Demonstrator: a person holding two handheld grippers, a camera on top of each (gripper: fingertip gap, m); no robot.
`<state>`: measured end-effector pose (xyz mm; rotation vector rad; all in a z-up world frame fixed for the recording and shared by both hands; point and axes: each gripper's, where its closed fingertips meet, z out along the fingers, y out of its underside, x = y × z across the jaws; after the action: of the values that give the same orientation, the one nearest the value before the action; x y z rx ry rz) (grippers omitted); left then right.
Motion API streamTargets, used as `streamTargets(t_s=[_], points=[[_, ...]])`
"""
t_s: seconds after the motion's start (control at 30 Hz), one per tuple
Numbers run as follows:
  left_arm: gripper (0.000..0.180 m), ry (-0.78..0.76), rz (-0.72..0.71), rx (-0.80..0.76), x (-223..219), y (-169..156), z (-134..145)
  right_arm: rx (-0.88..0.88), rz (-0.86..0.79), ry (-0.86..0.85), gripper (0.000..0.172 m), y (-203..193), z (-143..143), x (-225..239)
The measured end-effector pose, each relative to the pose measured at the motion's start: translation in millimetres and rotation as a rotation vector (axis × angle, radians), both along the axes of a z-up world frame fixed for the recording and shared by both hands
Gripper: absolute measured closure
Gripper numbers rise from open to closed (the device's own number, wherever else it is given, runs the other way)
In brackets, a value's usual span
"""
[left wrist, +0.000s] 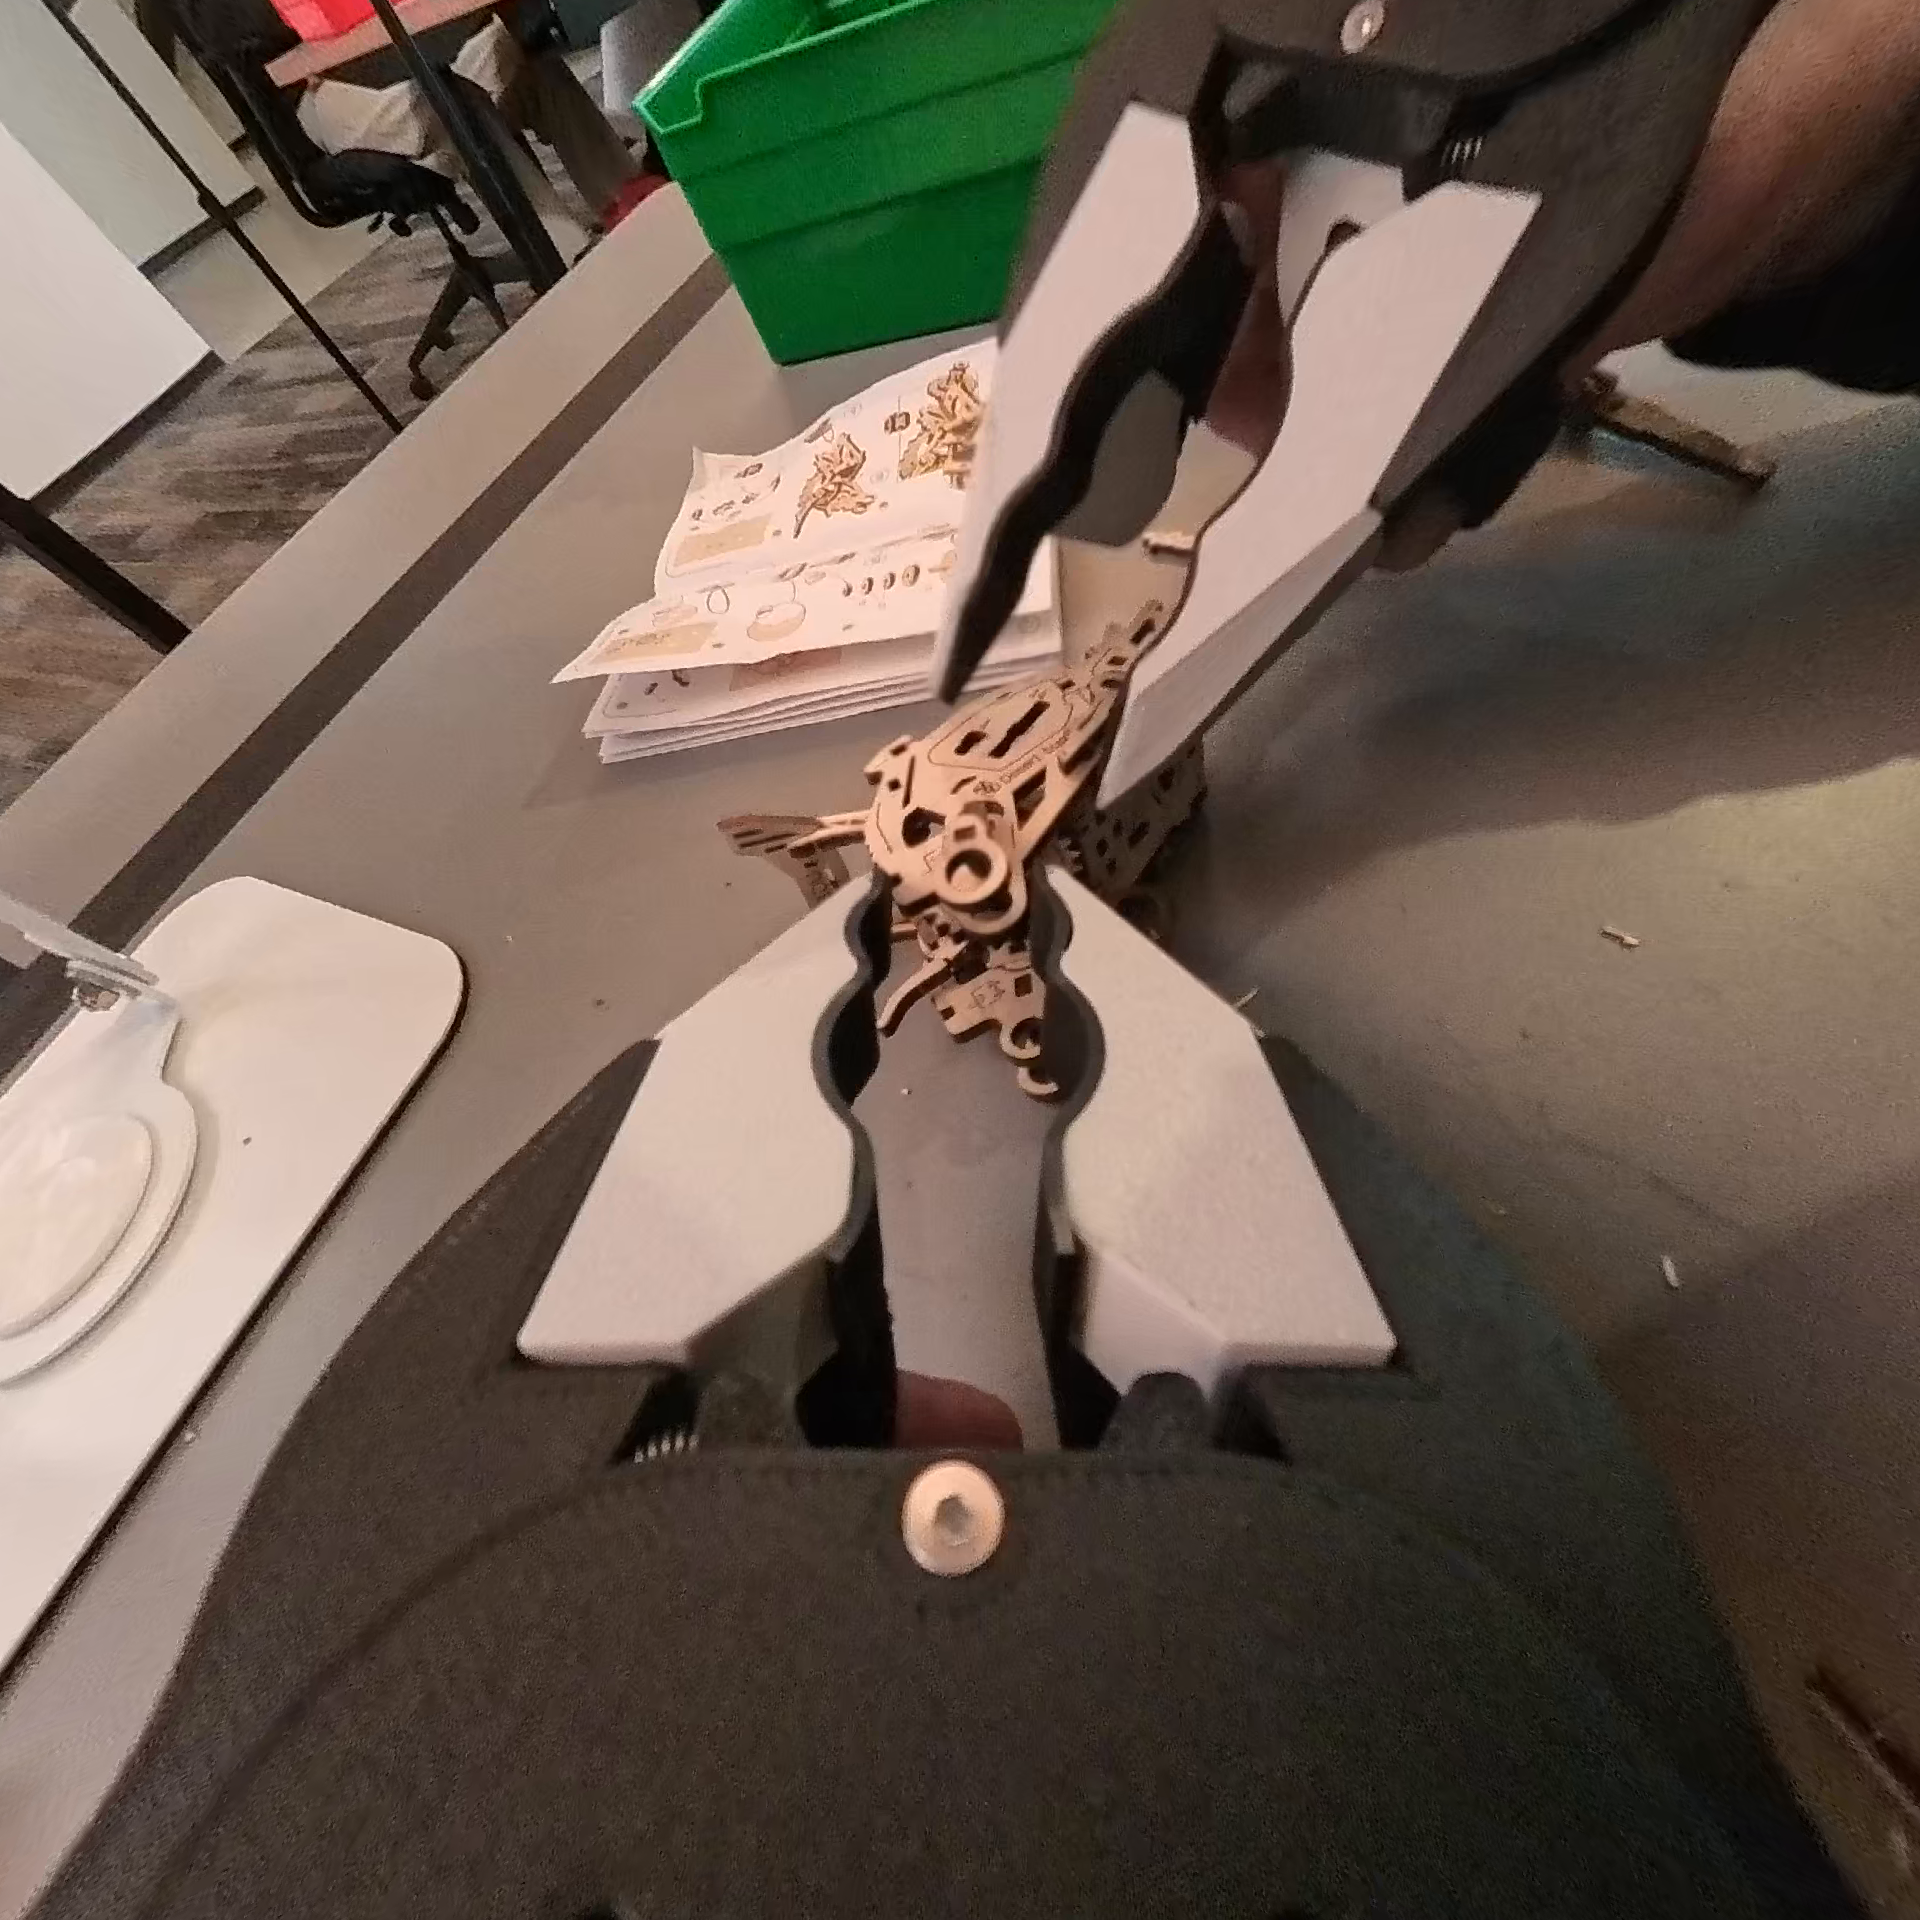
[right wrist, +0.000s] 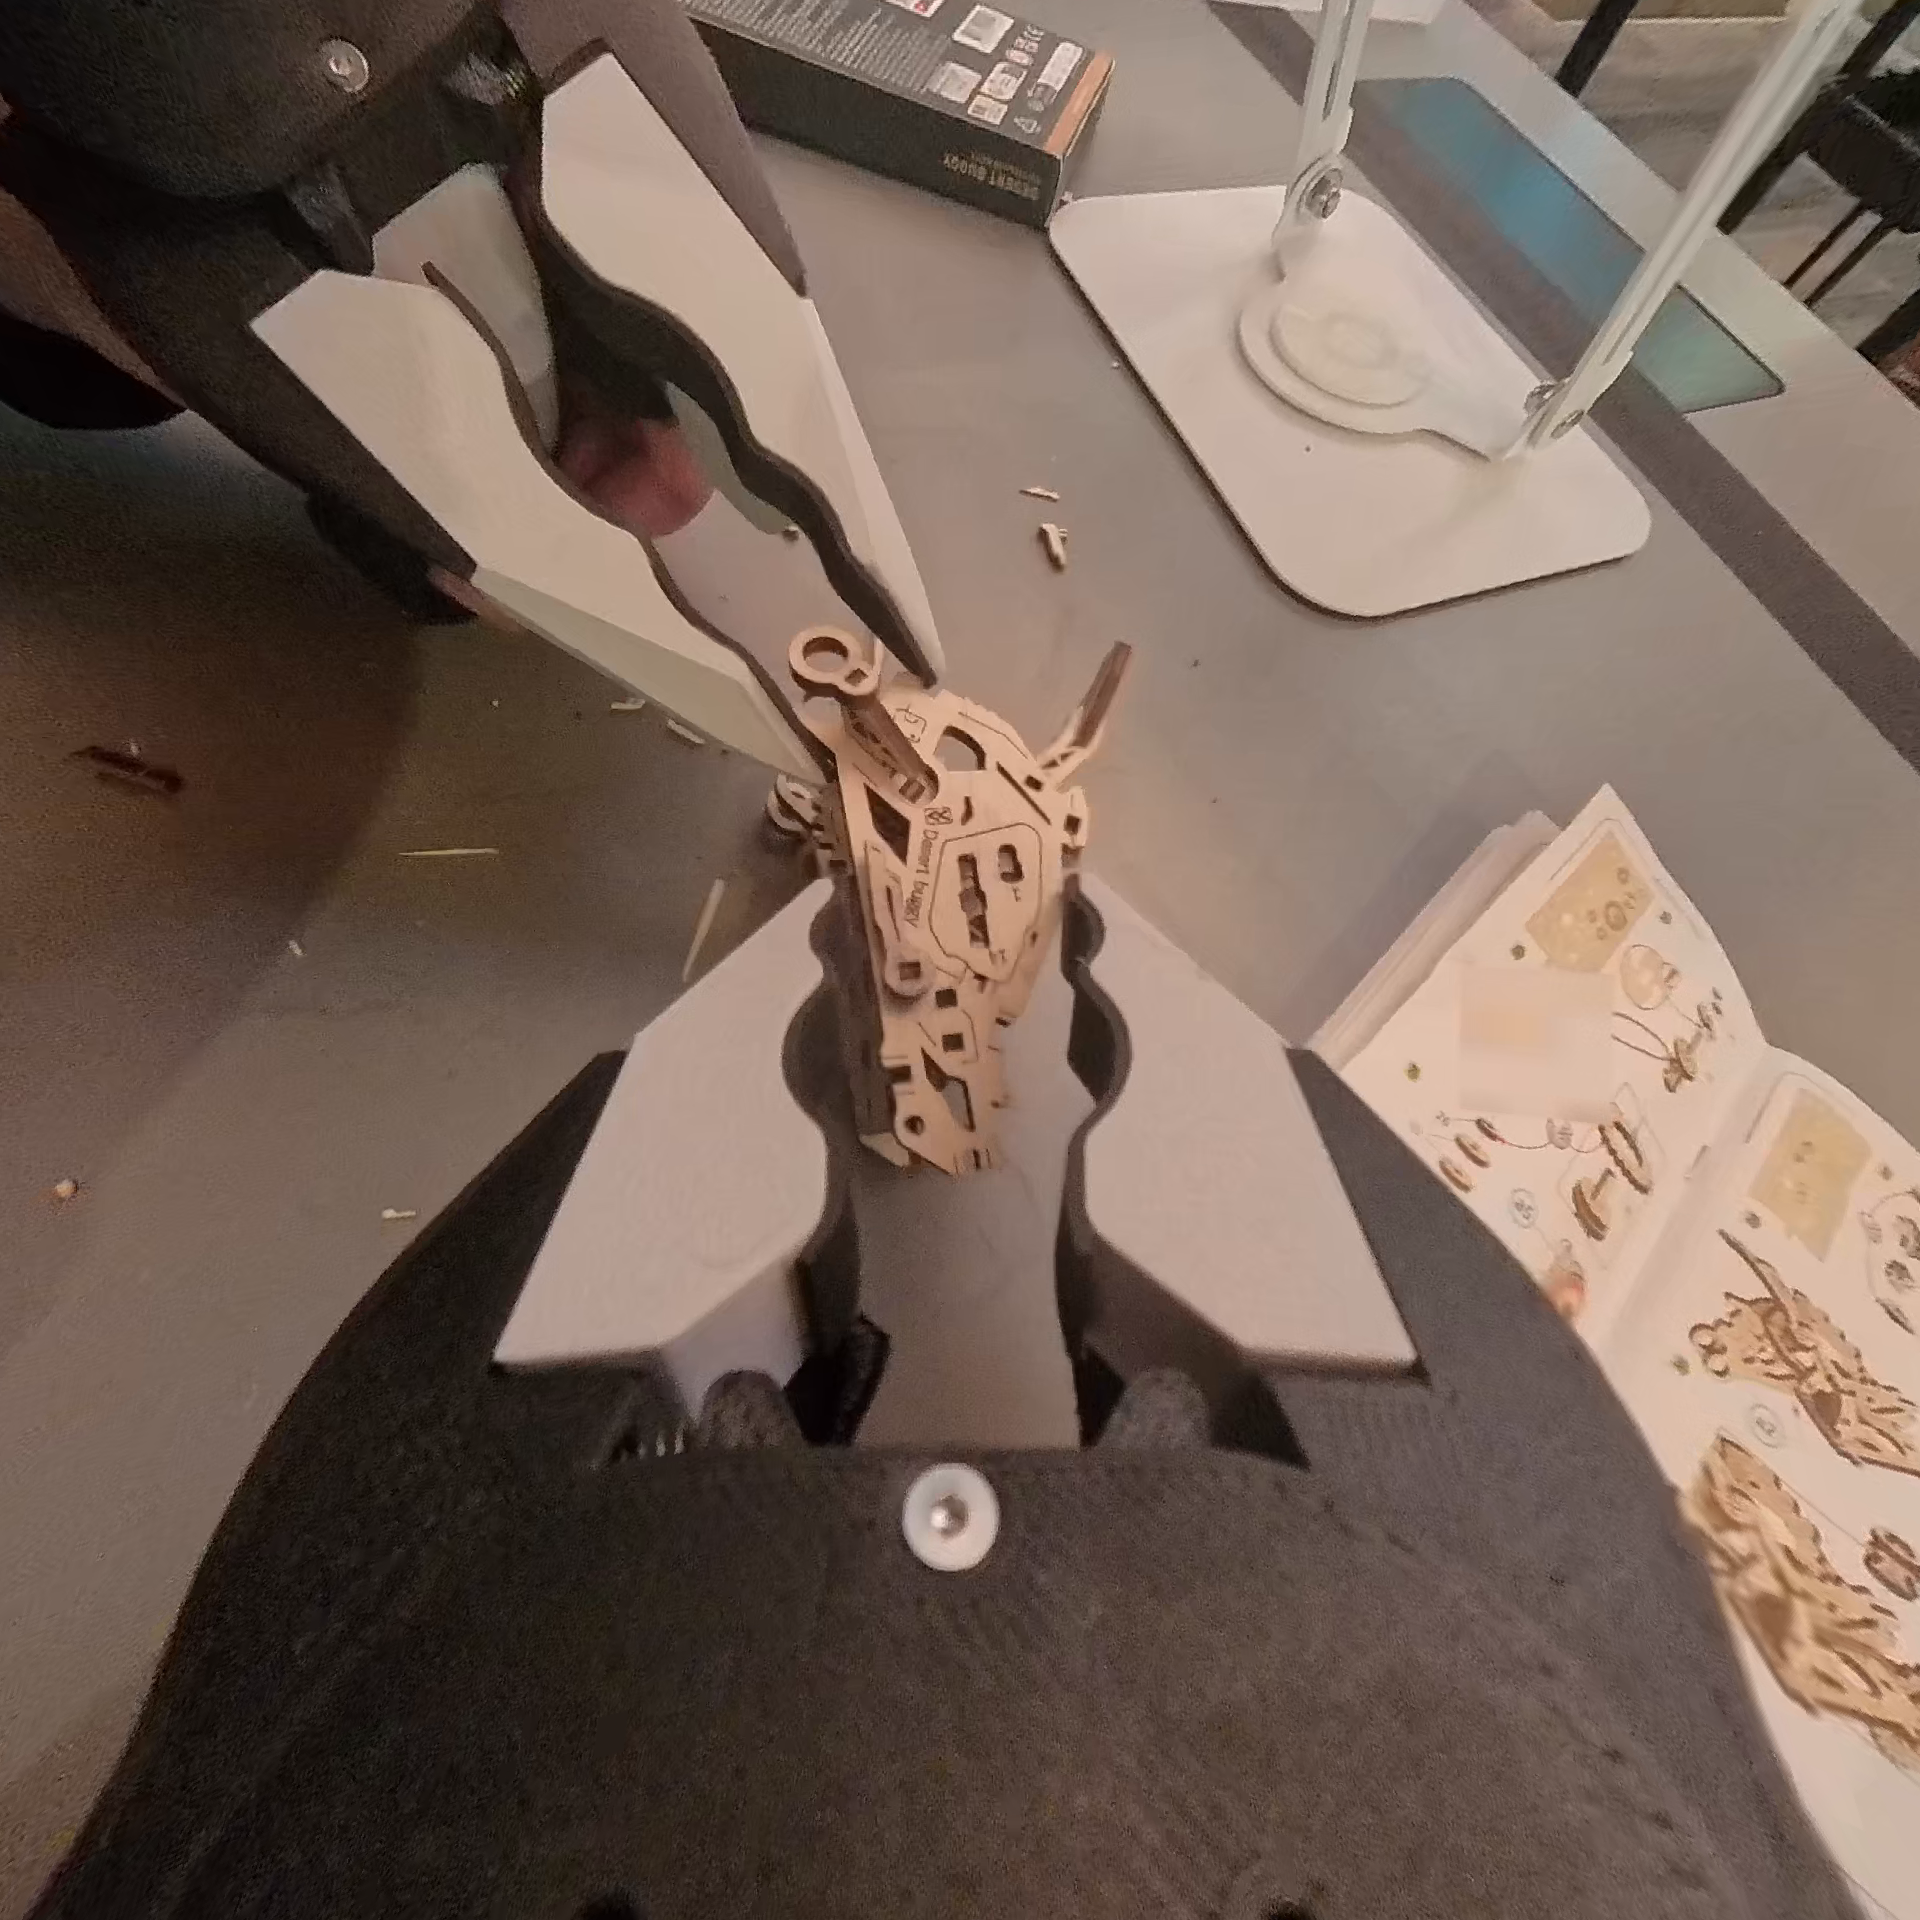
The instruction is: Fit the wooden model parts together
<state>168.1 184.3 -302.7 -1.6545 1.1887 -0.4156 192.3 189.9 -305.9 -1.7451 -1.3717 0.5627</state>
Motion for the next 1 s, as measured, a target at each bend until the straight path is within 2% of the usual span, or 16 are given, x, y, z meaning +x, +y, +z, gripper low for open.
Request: streamTargets(t_s=[0.1, 0.47, 0.63, 1.0], points=[[0.157, -0.002, 0.000, -0.003, 0.2, 0.8, 0.4, -0.005, -0.023, 0.021, 0.126, 0.2, 6.9, 8.8], [0.157, 0.007, 0.008, 0.016, -1.4, 2.9, 3.2, -0.077, -0.050, 0.094, 0.159, -8.5, 1.1, 12.4], [0.157, 0.008, 0.002, 0.019, -1.5, 3.2, 2.7, -0.099, -0.057, 0.094, 0.154, -8.8, -1.5, 13.1], [0.156, -0.003, -0.020, 0.002, -2.7, 3.4, 2.5, -0.088, -0.079, 0.091, 0.155, -9.7, -2.9, 12.2]])
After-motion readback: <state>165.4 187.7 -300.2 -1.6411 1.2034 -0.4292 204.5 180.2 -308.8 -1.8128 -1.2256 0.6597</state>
